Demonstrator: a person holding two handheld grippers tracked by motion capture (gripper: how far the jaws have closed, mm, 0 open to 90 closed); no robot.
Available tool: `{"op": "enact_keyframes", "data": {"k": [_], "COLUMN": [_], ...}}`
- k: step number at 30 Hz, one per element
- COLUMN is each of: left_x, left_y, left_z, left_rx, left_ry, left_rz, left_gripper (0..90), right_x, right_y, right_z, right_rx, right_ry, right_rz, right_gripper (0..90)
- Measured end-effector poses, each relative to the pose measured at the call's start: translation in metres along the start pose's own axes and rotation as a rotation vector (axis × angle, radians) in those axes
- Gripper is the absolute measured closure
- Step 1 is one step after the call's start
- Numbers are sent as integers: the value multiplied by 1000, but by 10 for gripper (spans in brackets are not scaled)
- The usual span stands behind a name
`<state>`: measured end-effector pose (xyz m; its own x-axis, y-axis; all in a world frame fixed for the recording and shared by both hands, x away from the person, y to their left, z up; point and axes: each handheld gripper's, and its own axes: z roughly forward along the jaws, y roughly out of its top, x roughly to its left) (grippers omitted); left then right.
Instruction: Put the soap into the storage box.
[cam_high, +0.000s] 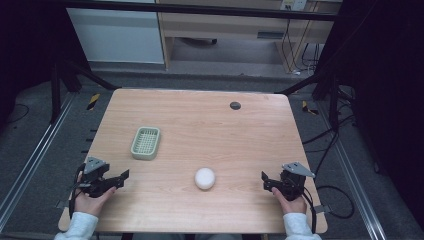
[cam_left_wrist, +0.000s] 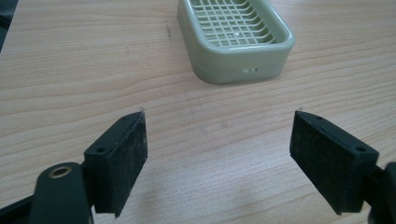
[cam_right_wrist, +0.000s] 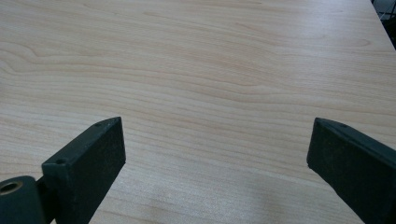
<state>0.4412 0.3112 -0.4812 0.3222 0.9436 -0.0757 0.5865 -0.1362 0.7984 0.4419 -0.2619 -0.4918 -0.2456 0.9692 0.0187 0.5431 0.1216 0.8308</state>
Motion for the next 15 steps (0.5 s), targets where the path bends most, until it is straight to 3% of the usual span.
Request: {"op": "enact_keyframes", "data": {"k": [9, 15], "left_x": [-8, -12], "left_y": [5, 8], "left_z": [-7, -8], "left_rx": [-41, -50], "left_ry": [-38, -52], "left_rz": [-25, -14], "left_gripper": [201, 202], "right_x": [0, 1], "right_y": [0, 0], "right_z": [1, 3], "right_rx": [10, 18], "right_ry": [-3, -2], "right_rz": [-5, -13], "right_gripper": [47, 47]}}
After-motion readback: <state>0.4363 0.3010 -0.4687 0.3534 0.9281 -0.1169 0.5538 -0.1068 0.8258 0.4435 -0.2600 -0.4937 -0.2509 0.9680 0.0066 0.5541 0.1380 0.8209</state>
